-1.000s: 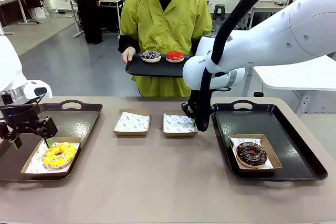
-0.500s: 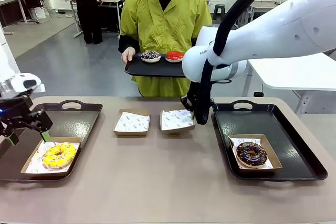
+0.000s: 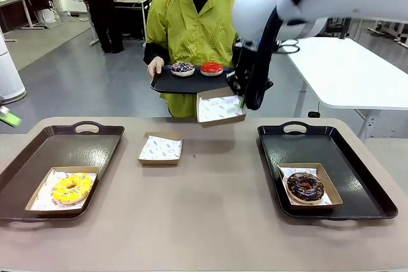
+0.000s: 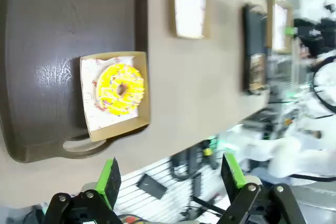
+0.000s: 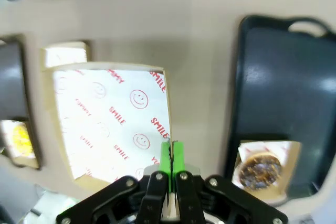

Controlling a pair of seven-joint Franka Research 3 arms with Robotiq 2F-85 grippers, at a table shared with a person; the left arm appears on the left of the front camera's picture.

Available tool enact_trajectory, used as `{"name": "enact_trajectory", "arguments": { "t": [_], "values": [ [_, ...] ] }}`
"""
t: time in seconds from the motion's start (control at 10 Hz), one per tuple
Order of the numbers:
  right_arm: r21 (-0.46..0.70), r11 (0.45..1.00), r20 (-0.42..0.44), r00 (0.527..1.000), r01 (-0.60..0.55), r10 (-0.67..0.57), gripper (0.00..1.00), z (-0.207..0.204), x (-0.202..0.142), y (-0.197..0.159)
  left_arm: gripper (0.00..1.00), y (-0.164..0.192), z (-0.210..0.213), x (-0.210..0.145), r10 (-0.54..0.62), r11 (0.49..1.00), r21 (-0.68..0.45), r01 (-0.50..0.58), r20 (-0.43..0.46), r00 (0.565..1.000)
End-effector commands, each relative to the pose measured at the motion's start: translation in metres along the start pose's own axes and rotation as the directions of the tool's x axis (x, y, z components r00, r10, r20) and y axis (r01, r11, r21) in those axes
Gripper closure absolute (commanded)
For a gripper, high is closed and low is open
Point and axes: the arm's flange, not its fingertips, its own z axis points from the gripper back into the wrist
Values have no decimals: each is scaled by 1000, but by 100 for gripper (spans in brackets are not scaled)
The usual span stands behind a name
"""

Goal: Individually package the donuts and arrange them on the tray.
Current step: Place the picked Paper togo box on the Handle tray while simultaneously picking up another Paper togo box from the table with the other hand.

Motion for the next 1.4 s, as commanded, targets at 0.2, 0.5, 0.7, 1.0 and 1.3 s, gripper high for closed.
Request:
{"name": "enact_trajectory", "arguments": {
  "t": [0.2,0.5,0.7,1.0,1.3],
  "values": [
    [43,998,-55,998,45,-42,100,10,31,-1,0,99,62,15,173,934,-303,-187,-72,982],
    [60,995,-68,995,82,-78,100,4,42,-5,0,151,68,13,172,900,-388,-198,-101,980],
    [47,994,-69,993,103,-100,100,-2,47,-6,0,161,62,10,207,912,-348,-217,-68,976],
    [9,995,-61,993,100,-99,100,-7,54,-3,0,164,57,7,215,905,-353,-238,-104,971],
    [24,997,-54,996,75,-74,100,-10,49,-9,0,164,57,7,215,905,-353,-238,-104,971]
  ]
}}
